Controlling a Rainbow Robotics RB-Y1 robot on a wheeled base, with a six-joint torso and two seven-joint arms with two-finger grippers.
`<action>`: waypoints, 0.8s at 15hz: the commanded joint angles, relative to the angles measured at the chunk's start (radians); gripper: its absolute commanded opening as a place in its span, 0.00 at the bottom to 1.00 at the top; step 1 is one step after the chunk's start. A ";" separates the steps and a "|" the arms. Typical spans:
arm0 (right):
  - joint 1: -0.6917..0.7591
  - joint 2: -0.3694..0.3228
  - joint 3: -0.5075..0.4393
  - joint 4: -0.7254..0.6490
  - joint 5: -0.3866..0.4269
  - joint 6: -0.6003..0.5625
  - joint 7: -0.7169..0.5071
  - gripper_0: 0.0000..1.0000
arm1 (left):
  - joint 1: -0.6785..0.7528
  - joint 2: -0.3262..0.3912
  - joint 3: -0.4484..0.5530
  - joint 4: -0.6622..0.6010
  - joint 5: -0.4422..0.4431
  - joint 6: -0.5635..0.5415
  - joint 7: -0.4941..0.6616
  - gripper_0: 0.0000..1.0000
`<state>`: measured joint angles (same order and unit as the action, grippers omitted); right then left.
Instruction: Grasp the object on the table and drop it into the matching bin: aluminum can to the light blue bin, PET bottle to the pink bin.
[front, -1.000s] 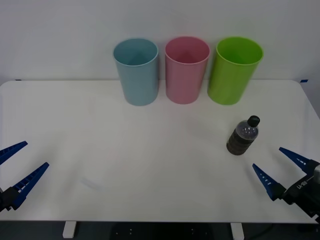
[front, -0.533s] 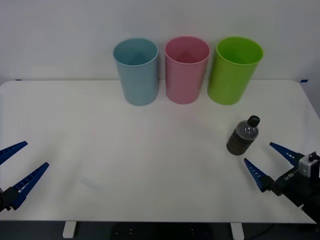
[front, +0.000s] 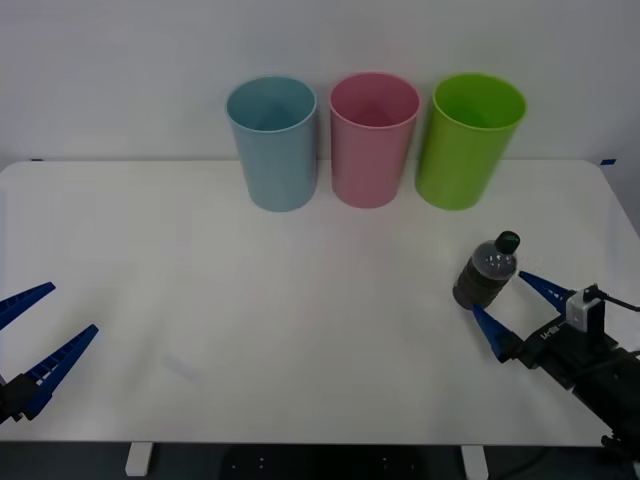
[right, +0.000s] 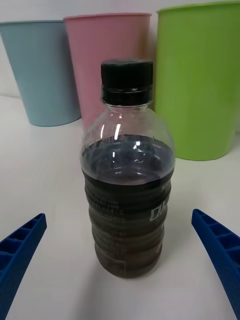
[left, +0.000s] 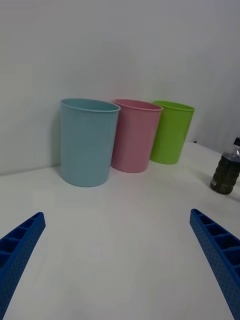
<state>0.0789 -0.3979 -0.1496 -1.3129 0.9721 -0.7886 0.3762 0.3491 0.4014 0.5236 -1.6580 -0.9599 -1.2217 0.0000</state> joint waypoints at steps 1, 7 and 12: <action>-0.047 0.005 0.008 0.052 0.002 0.005 0.015 1.00 | 0.000 0.000 0.000 0.000 0.000 0.000 0.000 1.00; -0.128 0.010 0.033 0.136 0.002 0.031 0.035 1.00 | 0.000 0.000 0.000 0.000 0.000 0.000 0.000 1.00; -0.163 0.021 0.044 0.161 0.002 0.055 0.049 1.00 | 0.000 0.000 0.000 0.000 0.000 0.000 0.000 1.00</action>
<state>-0.0818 -0.3800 -0.1061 -1.1520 0.9740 -0.7369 0.4235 0.3491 0.4014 0.5236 -1.6580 -0.9599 -1.2217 0.0000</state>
